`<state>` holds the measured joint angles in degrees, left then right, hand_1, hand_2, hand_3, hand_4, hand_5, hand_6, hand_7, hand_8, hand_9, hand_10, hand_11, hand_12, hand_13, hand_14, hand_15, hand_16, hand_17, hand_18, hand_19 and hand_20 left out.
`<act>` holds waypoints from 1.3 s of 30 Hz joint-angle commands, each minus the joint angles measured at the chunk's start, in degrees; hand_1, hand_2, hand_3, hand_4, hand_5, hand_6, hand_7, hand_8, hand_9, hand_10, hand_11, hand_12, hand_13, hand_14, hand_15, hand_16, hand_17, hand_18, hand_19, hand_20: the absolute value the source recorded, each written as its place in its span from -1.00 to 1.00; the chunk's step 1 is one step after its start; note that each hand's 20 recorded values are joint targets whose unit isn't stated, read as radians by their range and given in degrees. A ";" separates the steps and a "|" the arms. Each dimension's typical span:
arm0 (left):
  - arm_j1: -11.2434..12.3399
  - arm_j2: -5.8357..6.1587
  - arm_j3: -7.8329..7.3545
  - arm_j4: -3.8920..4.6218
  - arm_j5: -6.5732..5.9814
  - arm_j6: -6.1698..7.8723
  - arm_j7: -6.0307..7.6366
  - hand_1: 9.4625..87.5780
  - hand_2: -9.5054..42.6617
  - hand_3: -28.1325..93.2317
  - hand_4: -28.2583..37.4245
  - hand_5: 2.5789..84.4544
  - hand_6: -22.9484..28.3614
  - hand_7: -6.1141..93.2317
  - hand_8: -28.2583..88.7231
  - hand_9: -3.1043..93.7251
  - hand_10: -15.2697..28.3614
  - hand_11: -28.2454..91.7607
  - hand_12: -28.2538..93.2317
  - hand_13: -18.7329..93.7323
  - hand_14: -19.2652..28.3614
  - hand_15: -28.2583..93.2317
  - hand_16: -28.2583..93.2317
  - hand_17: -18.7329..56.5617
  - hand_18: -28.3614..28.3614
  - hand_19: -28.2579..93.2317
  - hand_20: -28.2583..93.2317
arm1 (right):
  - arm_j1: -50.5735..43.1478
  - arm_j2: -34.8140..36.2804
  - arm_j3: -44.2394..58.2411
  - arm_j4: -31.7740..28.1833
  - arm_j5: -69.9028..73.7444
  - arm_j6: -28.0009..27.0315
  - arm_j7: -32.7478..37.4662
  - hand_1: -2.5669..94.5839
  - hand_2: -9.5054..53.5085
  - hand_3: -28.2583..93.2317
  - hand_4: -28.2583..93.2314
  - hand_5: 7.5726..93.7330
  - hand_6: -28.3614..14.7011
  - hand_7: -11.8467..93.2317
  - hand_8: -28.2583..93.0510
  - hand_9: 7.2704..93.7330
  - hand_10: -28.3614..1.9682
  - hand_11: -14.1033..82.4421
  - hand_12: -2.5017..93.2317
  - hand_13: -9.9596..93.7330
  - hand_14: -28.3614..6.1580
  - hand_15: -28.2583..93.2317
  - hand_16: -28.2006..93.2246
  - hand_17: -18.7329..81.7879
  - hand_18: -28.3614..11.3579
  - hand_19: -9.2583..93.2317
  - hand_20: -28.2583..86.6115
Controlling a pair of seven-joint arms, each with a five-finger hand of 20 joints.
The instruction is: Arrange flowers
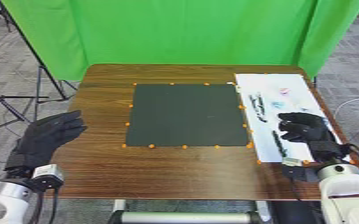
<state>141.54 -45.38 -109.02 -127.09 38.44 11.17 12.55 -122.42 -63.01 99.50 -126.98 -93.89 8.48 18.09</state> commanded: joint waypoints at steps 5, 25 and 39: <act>1.06 0.91 0.71 -0.22 -0.41 0.59 1.15 -0.56 -0.48 0.80 -0.58 0.04 0.41 -0.64 -0.65 -0.15 0.67 -0.02 -0.40 -0.22 0.91 0.29 -0.71 -0.76 0.74 0.37 -0.37 | 0.37 0.49 1.07 -0.17 0.05 -1.63 0.82 -0.37 -0.76 0.84 -1.00 -0.03 0.07 -0.39 -0.76 0.09 -0.16 -0.19 -0.61 0.08 -0.29 0.32 -0.34 -0.36 -0.89 0.46 -0.24; 0.92 0.69 1.36 -0.25 -0.56 0.99 0.79 -0.56 -0.48 0.80 -0.58 0.04 0.41 -0.64 -0.65 -0.16 0.70 0.00 -0.39 -0.23 0.91 0.31 -0.70 -0.75 0.75 0.40 -0.35 | 1.33 6.17 -9.43 -2.85 -35.95 -2.00 23.51 -0.36 -0.83 0.80 -0.99 0.19 -0.09 -0.43 -0.73 0.13 -0.36 0.42 -0.43 0.12 -0.38 0.70 -0.25 -0.24 -0.80 0.67 -0.21; 1.06 0.26 0.90 -0.58 -0.51 1.11 0.44 -0.56 -0.48 0.80 -0.58 0.04 0.41 -0.63 -0.65 -0.17 0.70 0.01 -0.39 -0.24 0.91 0.31 -0.70 -0.76 0.75 0.40 -0.35 | 4.65 8.20 -17.20 0.84 -47.40 -4.71 34.69 -0.24 -0.95 0.71 -0.96 0.41 -0.19 -0.44 -0.71 0.25 -0.45 0.63 -0.33 0.26 -0.54 0.82 -0.13 -0.15 -1.00 0.88 -0.16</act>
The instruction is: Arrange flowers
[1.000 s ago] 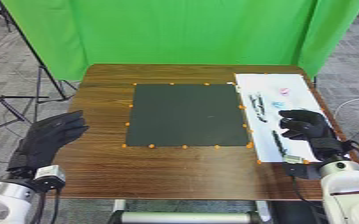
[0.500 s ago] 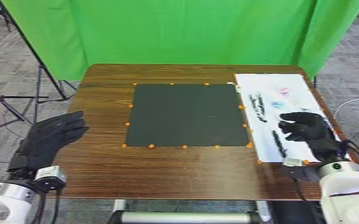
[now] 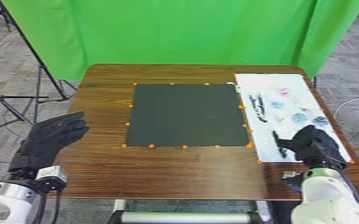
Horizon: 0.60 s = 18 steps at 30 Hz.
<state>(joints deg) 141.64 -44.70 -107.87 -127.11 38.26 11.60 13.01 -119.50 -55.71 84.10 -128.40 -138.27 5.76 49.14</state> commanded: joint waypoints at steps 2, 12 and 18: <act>0.71 -0.33 -0.11 -0.47 -0.34 0.70 -0.01 -0.56 -0.48 0.80 -0.58 0.04 0.41 -0.64 -0.65 -0.17 0.70 0.01 -0.39 -0.24 0.91 0.31 -0.70 -0.76 0.75 0.40 -0.35 | 2.69 1.00 -2.54 3.80 -2.88 -2.14 3.45 -0.24 -0.96 0.72 -0.96 0.41 -0.19 -0.45 -0.71 0.25 -0.46 0.62 -0.33 0.26 -0.53 0.82 -0.13 -0.14 -1.00 0.88 -0.16; 0.41 -0.20 0.67 -0.27 -1.58 0.29 0.30 -0.55 -0.48 0.80 -0.59 0.02 0.40 -0.64 -0.65 -0.17 0.69 0.01 -0.39 -0.23 0.92 0.32 -0.70 -0.75 0.75 0.41 -0.34 | 5.42 2.56 -7.38 7.97 -5.58 -2.71 3.82 -0.23 -0.99 0.72 -0.96 0.42 -0.22 -0.48 -0.70 0.23 -0.54 0.56 -0.35 0.26 -0.53 0.80 -0.15 -0.15 -1.00 0.87 -0.18; 0.47 0.46 1.48 -0.13 -4.47 0.92 2.81 -0.55 -0.48 0.80 -0.59 0.01 0.39 -0.64 -0.65 -0.17 0.69 0.01 -0.39 -0.23 0.94 0.33 -0.70 -0.75 0.75 0.41 -0.34 | 7.98 2.58 -10.70 10.16 -7.01 -4.50 4.76 -0.24 -1.00 0.72 -0.96 0.49 -0.18 -0.43 -0.70 0.22 -0.62 0.52 -0.36 0.24 -0.59 0.78 -0.17 -0.17 -1.00 0.85 -0.18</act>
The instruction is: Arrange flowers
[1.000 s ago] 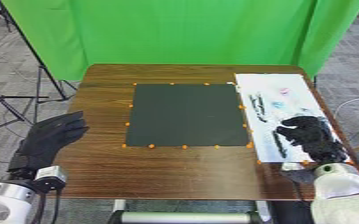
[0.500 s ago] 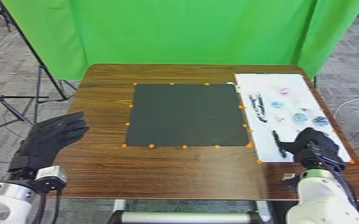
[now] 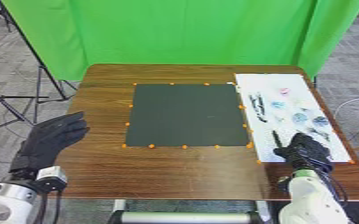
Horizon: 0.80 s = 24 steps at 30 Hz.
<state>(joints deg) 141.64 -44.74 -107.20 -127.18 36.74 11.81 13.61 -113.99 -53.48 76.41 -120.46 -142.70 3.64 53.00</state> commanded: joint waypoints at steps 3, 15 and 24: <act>0.49 0.21 0.51 -0.08 -2.98 0.35 1.83 -0.55 -0.47 0.80 -0.59 0.01 0.39 -0.64 -0.66 -0.17 0.69 0.01 -0.39 -0.22 0.94 0.34 -0.70 -0.75 0.76 0.41 -0.34 | 2.84 0.20 -3.65 3.25 -3.30 -3.21 1.04 -0.25 -1.00 0.72 -0.97 0.49 -0.17 -0.42 -0.70 0.22 -0.63 0.52 -0.36 0.24 -0.60 0.78 -0.17 -0.17 -1.00 0.85 -0.18; 1.15 0.23 0.01 -0.23 -3.13 0.71 2.38 -0.55 -0.47 0.80 -0.59 0.01 0.38 -0.64 -0.66 -0.17 0.69 0.01 -0.39 -0.22 0.95 0.35 -0.71 -0.75 0.75 0.41 -0.34 | 1.17 -1.01 -4.63 6.09 -3.22 -8.57 1.48 -0.21 -1.00 0.72 -0.96 0.52 -0.17 -0.40 -0.70 0.24 -0.66 0.51 -0.36 0.25 -0.62 0.78 -0.18 -0.17 -1.00 0.85 -0.15; 1.27 0.75 -0.45 -0.06 -3.28 0.66 3.18 -0.55 -0.47 0.81 -0.58 0.01 0.38 -0.64 -0.66 -0.17 0.69 0.01 -0.39 -0.21 0.94 0.35 -0.71 -0.75 0.76 0.41 -0.34 | 0.02 -1.73 -6.12 8.17 -1.81 -9.64 1.80 -0.14 -1.00 0.73 -0.97 0.55 -0.12 -0.39 -0.70 0.29 -0.60 0.51 -0.37 0.28 -0.56 0.77 -0.19 -0.15 -1.00 0.85 -0.13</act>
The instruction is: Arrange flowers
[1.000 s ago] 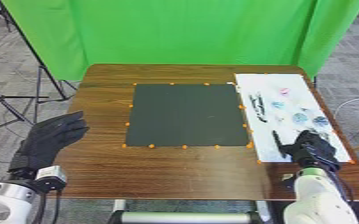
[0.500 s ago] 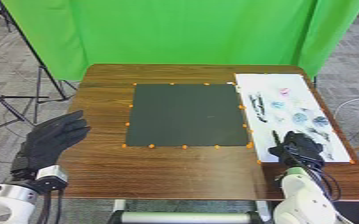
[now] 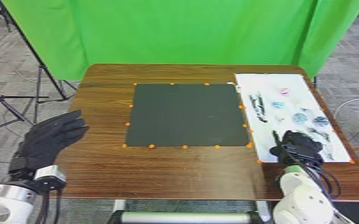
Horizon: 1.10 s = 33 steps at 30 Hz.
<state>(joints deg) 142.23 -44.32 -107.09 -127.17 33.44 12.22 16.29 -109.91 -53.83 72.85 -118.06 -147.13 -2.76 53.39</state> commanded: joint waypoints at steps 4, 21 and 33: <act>0.50 0.06 -0.64 -0.10 0.06 0.29 0.38 -0.55 -0.47 0.81 -0.58 0.01 0.38 -0.63 -0.66 -0.17 0.69 0.01 -0.39 -0.22 0.95 0.35 -0.71 -0.75 0.75 0.41 -0.34 | -3.69 -1.61 -2.95 6.90 1.66 -3.80 1.61 -0.03 -1.00 0.70 -1.00 0.60 -0.08 -0.38 -0.52 0.37 -0.40 0.48 -0.29 0.36 -0.46 0.76 -0.17 -0.10 -1.00 0.87 -0.09; 1.10 -0.37 -1.23 -0.24 0.15 0.38 0.12 -0.55 -0.47 0.81 -0.58 0.04 0.39 -0.63 -0.66 -0.17 0.69 0.02 -0.39 -0.21 0.95 0.36 -0.72 -0.75 0.75 0.40 -0.34 | -4.73 -2.39 -1.08 6.54 5.13 -2.04 1.66 0.22 -1.00 0.62 -1.00 0.85 0.18 -0.33 -0.27 0.70 -0.01 0.39 -0.13 0.63 -0.13 0.71 -0.08 0.02 -1.00 0.94 0.00; 1.78 -0.19 -1.31 -0.51 0.05 0.99 0.58 -0.55 -0.47 0.81 -0.58 0.04 0.41 -0.63 -0.66 -0.17 0.69 0.02 -0.39 -0.22 0.95 0.36 -0.72 -0.75 0.75 0.40 -0.34 | -1.82 -1.36 0.67 3.01 8.36 4.75 2.80 0.16 -1.00 0.72 -1.00 0.88 0.13 -0.34 -0.20 0.72 -0.05 0.46 -0.14 0.64 -0.14 0.74 -0.06 0.03 -1.00 0.95 0.04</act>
<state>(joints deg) 142.97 -44.22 -108.13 -127.22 33.48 12.45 16.68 -108.79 -54.85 75.29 -116.90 -141.72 2.26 54.68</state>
